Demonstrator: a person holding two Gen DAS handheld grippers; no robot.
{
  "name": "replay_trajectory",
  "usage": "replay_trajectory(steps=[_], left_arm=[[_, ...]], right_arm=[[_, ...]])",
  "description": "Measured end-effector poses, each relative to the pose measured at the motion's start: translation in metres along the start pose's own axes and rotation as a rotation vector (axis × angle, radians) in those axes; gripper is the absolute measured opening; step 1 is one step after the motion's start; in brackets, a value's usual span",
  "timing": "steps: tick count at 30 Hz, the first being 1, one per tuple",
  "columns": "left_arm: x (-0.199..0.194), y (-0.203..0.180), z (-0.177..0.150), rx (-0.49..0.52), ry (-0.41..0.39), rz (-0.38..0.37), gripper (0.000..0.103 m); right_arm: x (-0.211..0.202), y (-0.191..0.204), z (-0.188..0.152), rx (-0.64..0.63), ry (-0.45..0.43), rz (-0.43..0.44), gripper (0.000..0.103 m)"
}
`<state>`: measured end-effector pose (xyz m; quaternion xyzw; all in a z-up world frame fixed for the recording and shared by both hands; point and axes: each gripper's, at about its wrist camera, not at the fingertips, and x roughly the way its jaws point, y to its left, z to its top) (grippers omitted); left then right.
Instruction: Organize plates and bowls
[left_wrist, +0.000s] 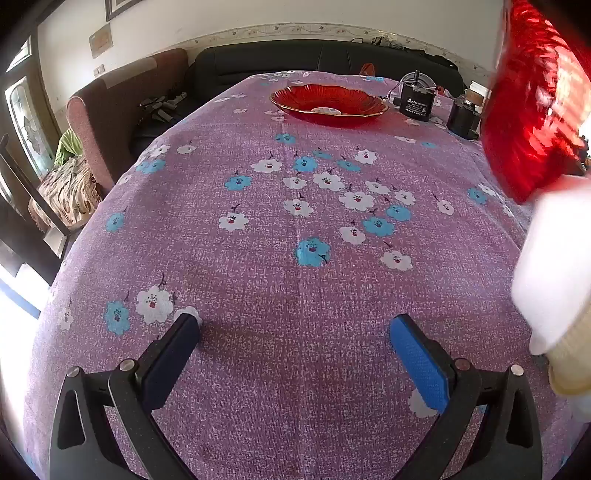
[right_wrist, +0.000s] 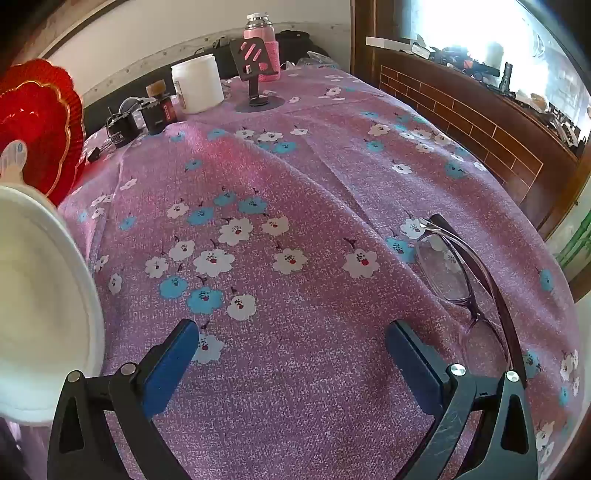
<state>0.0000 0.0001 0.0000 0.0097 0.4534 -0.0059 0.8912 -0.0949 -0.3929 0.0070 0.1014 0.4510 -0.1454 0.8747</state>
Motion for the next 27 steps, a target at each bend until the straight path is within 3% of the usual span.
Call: replay_trajectory(steps=[27], left_arm=[[0.0001,0.0000,0.0000,0.001,0.001,0.001,0.103]], right_arm=[[-0.0021,0.0002,-0.0003,0.002,-0.001,0.015,0.102]])
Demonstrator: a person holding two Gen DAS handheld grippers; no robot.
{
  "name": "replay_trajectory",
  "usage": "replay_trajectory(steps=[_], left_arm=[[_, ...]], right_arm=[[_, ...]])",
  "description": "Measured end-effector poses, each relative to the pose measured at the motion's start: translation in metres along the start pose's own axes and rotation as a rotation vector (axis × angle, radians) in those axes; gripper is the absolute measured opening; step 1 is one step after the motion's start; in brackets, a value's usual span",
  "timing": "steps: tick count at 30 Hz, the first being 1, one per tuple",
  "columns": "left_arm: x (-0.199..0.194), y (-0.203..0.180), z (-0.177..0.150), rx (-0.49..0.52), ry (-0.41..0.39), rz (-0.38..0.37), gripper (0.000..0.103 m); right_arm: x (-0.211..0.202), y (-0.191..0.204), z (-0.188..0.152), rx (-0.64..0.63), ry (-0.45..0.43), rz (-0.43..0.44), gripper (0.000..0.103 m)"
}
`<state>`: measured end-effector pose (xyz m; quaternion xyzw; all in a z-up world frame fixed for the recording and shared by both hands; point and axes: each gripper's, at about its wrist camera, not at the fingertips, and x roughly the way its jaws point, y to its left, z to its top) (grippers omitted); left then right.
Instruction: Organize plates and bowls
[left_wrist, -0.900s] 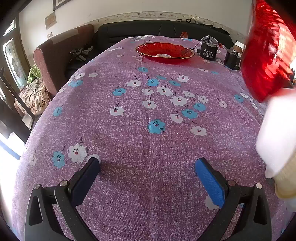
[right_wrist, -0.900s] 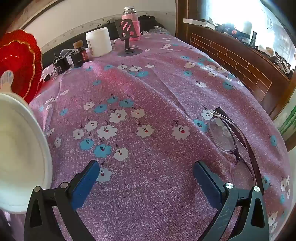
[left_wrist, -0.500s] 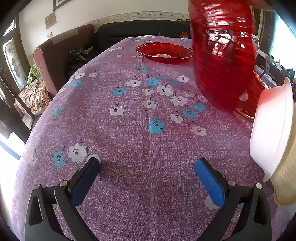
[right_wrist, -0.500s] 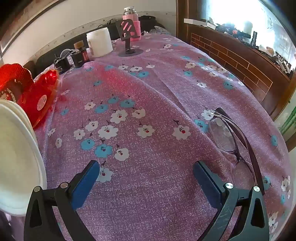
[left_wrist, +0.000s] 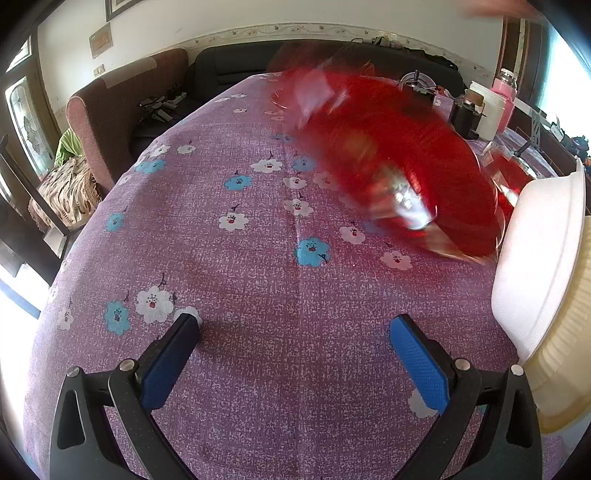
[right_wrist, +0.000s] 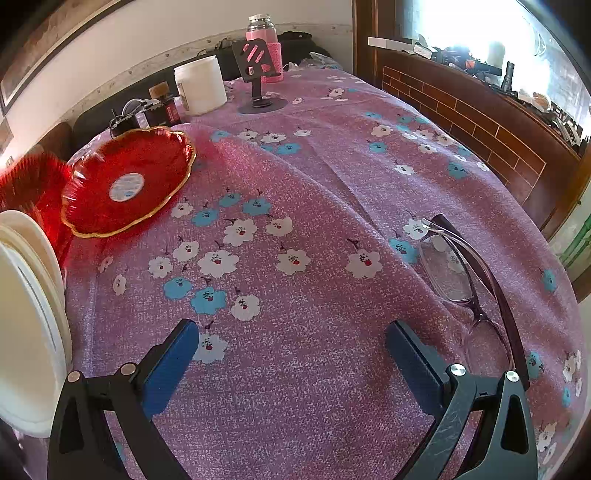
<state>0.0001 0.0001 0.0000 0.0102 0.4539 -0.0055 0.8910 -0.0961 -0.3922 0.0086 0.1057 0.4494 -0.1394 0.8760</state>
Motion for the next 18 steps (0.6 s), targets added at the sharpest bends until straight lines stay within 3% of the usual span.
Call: replay_trajectory(steps=[18], left_arm=[[0.0000,-0.0003,0.0000,0.000,-0.001,0.000,0.103]], right_arm=[[-0.0021,-0.0011,0.0002,0.003,-0.003,0.015,0.102]])
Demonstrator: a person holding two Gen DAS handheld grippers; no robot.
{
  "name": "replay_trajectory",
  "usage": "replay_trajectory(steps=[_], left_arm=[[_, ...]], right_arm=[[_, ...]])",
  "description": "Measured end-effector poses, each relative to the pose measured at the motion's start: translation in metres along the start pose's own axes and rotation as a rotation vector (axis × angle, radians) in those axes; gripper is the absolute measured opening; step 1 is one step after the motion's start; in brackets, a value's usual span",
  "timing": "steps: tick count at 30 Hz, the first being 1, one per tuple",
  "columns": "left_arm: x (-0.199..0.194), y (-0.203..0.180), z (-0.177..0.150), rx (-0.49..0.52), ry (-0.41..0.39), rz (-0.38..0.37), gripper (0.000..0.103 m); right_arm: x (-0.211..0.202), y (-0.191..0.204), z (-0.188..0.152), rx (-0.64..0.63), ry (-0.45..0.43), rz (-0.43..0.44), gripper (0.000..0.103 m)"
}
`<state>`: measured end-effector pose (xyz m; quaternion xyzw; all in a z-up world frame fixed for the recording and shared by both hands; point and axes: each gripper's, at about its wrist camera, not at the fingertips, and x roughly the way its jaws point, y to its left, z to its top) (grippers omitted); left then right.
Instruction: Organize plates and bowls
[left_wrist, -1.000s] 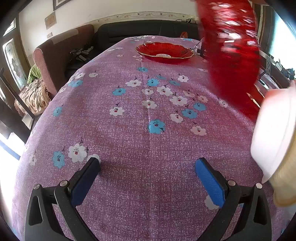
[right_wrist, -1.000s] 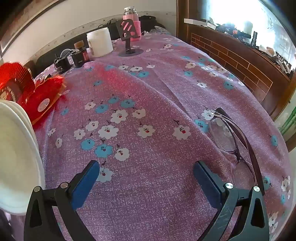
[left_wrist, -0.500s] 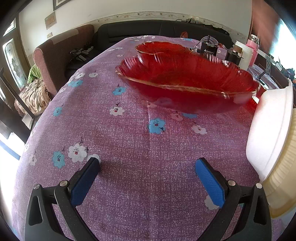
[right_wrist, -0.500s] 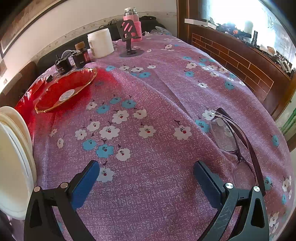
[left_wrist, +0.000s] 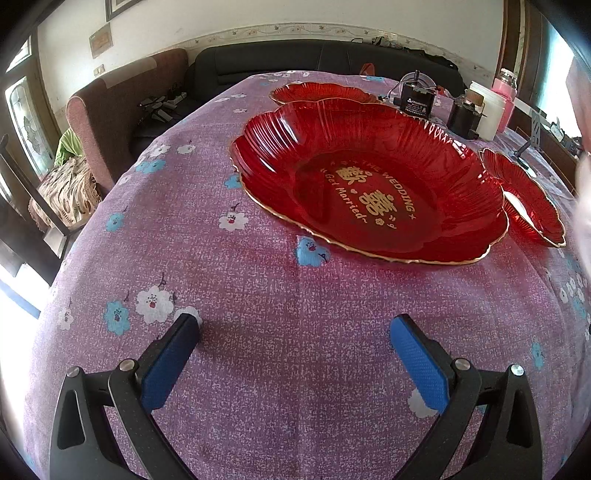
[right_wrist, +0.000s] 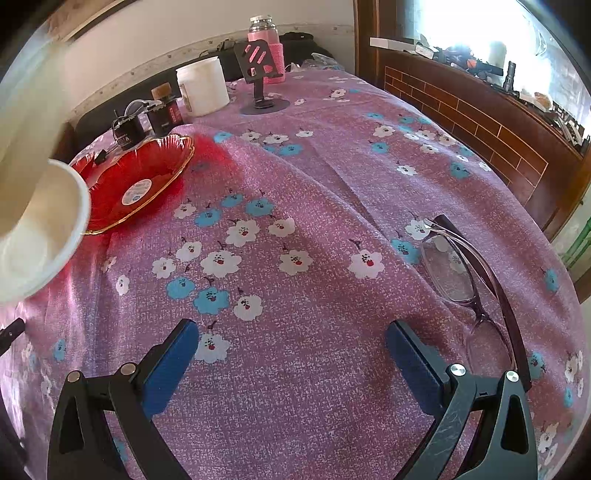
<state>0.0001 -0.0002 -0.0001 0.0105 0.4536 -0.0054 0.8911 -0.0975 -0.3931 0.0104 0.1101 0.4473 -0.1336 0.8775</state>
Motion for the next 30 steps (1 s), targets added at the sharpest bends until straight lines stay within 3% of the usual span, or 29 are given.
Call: replay_trajectory(steps=[30], left_arm=[[0.0000,0.0000,0.0000,0.000,0.000,0.000,0.103]], right_arm=[[-0.0004,0.0053,-0.0009,-0.022,-0.004,0.043,0.102]])
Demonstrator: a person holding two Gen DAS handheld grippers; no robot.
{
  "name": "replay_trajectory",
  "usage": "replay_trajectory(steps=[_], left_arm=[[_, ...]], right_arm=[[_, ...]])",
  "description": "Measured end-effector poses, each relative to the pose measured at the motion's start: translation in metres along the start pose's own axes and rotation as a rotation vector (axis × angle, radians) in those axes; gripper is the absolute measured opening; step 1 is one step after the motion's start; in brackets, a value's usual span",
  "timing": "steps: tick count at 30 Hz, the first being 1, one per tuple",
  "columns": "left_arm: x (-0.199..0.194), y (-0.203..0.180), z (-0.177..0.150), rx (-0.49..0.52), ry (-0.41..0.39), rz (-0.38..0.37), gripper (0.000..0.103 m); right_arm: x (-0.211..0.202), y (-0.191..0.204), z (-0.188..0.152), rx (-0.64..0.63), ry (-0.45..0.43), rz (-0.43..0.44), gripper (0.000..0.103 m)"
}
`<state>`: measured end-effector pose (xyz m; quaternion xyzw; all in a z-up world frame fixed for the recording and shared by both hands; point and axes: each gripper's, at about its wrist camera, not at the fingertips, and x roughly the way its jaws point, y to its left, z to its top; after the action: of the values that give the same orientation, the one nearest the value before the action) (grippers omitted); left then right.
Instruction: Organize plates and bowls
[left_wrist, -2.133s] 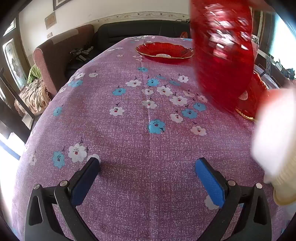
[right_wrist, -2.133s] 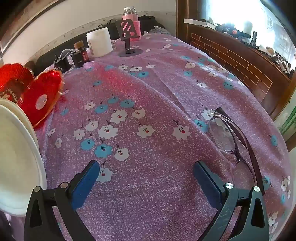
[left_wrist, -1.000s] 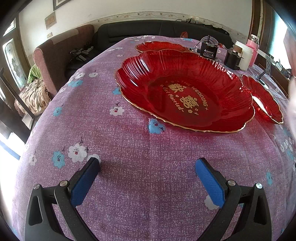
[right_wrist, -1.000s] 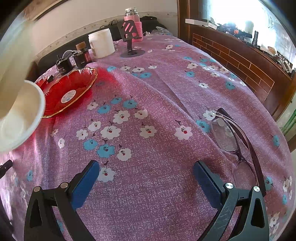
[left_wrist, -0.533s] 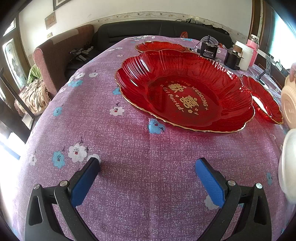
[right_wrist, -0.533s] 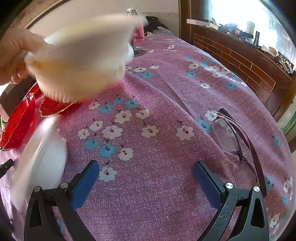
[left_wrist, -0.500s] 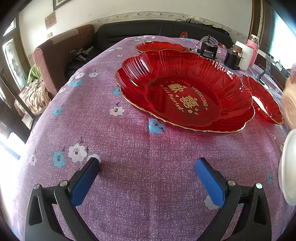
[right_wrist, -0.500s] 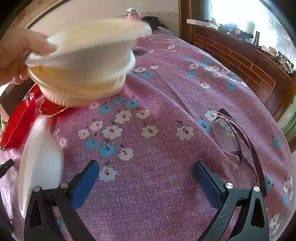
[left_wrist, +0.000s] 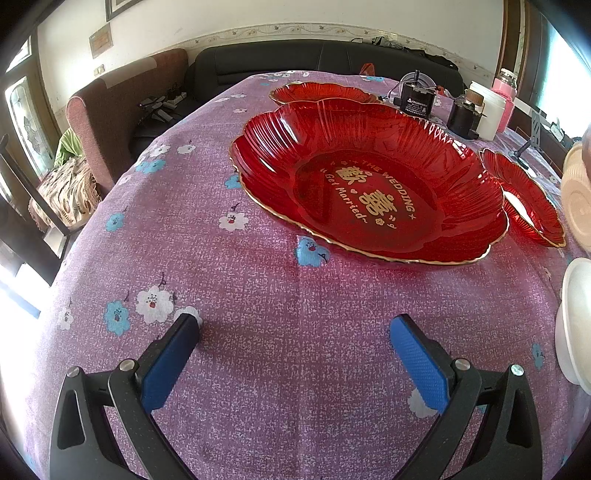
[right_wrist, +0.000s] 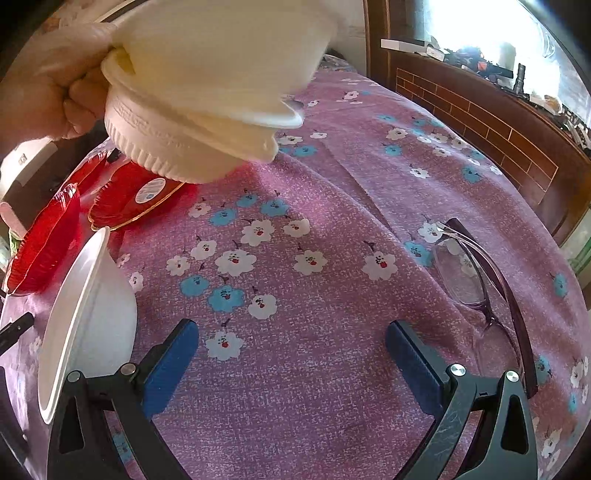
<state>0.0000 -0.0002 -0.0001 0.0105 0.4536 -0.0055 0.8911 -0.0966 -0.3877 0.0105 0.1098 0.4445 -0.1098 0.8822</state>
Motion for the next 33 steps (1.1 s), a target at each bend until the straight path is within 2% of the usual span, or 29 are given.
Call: replay_trajectory(steps=[33], left_arm=[[0.0000,0.0000,0.0000,0.000,0.000,0.000,0.103]], right_arm=[[-0.0004,0.0011,-0.0005,-0.001,-0.001,0.017,0.102]])
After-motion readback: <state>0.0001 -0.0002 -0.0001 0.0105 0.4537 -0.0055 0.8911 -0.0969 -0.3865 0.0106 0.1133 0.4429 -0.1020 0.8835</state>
